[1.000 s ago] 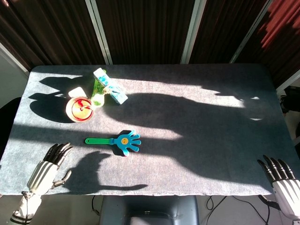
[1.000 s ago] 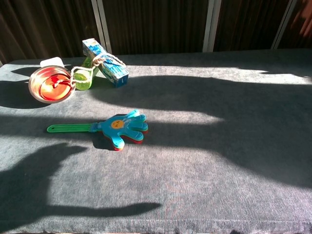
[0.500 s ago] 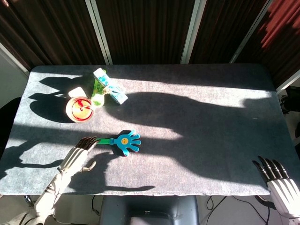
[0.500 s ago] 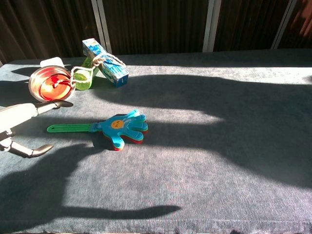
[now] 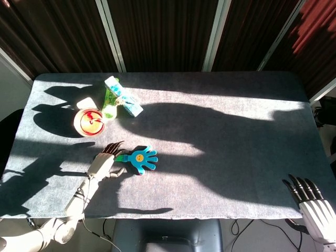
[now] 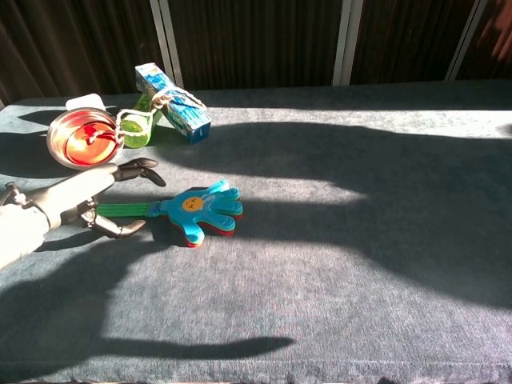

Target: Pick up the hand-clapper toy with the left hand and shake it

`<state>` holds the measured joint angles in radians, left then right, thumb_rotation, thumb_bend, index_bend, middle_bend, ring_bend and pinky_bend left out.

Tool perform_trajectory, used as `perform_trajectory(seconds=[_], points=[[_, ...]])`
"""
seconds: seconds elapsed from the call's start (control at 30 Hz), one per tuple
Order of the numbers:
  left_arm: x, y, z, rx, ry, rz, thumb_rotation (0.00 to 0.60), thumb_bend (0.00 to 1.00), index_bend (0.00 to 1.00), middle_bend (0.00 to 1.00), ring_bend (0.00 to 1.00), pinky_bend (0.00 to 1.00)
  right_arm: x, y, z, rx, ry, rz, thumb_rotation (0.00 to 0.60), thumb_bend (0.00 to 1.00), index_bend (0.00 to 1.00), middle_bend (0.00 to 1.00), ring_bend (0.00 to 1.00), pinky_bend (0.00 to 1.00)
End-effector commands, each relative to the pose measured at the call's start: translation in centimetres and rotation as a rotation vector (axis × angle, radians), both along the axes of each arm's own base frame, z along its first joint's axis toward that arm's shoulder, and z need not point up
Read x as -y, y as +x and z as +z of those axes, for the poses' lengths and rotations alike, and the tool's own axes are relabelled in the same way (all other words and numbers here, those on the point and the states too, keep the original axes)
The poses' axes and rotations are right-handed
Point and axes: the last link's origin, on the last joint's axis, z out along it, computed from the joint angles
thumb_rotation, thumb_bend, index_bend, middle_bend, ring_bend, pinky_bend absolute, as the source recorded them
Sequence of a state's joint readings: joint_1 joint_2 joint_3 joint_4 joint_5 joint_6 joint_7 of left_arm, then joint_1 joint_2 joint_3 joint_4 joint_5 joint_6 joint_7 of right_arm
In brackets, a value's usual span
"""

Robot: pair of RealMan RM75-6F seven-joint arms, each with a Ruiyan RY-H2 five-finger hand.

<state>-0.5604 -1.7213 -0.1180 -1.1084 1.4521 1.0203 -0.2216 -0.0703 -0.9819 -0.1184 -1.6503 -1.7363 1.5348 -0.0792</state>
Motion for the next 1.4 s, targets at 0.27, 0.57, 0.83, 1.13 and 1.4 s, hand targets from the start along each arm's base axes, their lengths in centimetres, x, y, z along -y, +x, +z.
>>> perform_trajectory(seconds=[0.27, 0.57, 0.83, 1.13, 1.4], points=[[-1.5, 0.0, -0.9, -0.028, 0.026, 0.042, 0.600, 0.36, 0.36, 0.00, 0.00, 0.01, 0.0, 0.1, 0.3, 0.005, -0.010, 0.006, 0.600, 0.19, 0.00, 0.00, 0.00, 0.00], [-1.7, -0.1, -1.1, -0.043, 0.023, 0.053, 0.600, 0.38, 0.35, 0.00, 0.00, 0.01, 0.0, 0.1, 0.3, 0.005, -0.016, 0.007, 0.600, 0.19, 0.00, 0.00, 0.00, 0.00], [-1.9, -0.1, -1.4, -0.053, 0.014, 0.060, 0.600, 0.38, 0.38, 0.01, 0.00, 0.01, 0.0, 0.1, 0.4, 0.007, -0.021, 0.009, 0.600, 0.19, 0.00, 0.00, 0.00, 0.00], [-2.0, -0.2, -1.4, -0.063, 0.025, 0.064, 0.600, 0.36, 0.49, 0.04, 0.00, 0.02, -0.1, 0.2, 0.5, 0.009, -0.024, 0.011, 0.600, 0.19, 0.00, 0.00, 0.00, 0.00], [-2.0, -0.4, -1.6, -0.080, 0.039, 0.074, 0.600, 0.40, 0.64, 0.12, 0.00, 0.03, -0.1, 0.2, 0.5, 0.010, -0.026, 0.013, 0.600, 0.19, 0.00, 0.00, 0.00, 0.00]])
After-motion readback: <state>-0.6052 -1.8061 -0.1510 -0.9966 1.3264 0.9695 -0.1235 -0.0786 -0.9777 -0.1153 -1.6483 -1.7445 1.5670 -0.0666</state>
